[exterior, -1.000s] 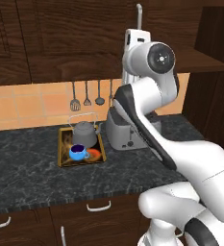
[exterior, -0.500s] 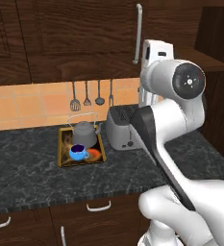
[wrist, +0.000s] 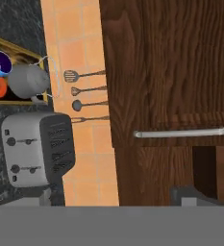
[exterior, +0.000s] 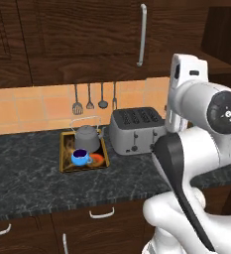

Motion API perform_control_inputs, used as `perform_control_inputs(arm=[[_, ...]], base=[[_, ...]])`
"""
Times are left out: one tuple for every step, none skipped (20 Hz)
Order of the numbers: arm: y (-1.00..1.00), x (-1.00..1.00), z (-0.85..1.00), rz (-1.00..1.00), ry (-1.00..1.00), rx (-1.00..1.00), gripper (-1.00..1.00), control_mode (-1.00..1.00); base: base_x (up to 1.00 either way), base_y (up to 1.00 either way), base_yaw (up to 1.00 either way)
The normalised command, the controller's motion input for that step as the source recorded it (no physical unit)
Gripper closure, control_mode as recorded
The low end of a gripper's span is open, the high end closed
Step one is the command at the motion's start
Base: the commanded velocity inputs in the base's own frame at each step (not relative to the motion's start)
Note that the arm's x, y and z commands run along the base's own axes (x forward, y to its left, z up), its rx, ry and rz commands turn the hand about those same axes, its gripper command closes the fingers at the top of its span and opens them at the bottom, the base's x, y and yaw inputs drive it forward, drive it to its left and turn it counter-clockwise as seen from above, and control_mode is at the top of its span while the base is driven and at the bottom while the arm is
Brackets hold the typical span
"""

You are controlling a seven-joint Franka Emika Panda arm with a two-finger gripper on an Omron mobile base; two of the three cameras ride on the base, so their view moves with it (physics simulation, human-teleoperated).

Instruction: Pick the kettle from the counter and place it on the tray. Then pick the mug from the cabinet and place it on the tray. Then close the cabinet doors.

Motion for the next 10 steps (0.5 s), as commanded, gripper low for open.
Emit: perform_control_inputs(arm=[[-0.43, -0.38, 0.00, -0.33, 0.05, -0.03, -1.00, -1.00], [-0.49, -0.45, 0.00, -0.34, 0.00, 0.00, -1.00, -1.00], [-0.59, -0.50, 0.00, -0.33, 0.00, 0.00, -1.00, -1.00], [-0.61, -0.49, 0.00, -0.31, 0.00, 0.00, -1.00, -1.00], [-0.68, -0.46, 0.00, -0.29, -0.01, 0.00, -1.00, -1.00], [-0.77, -0.41, 0.00, -0.30, -0.03, 0.00, -1.00, -1.00], [-0.84, -0.29, 0.00, -0.30, -0.01, 0.06, -1.00, -1.00], [-0.92, -0.20, 0.00, -0.30, 0.00, 0.10, -1.00, -1.00], [-0.94, -0.20, 0.00, -0.28, 0.00, 0.14, -1.00, -1.00], [-0.99, -0.19, 0.00, -0.22, 0.00, 0.16, -1.00, -1.00]], base=[[0.00, 0.00, 0.00], [0.00, 0.00, 0.00], [0.00, 0.00, 0.00], [0.00, 0.00, 0.00], [0.00, 0.00, 0.00], [0.00, 0.00, 0.00], [0.00, 0.00, 0.00], [0.00, 0.00, 0.00], [0.00, 0.00, 0.00], [0.00, 0.00, 0.00]])
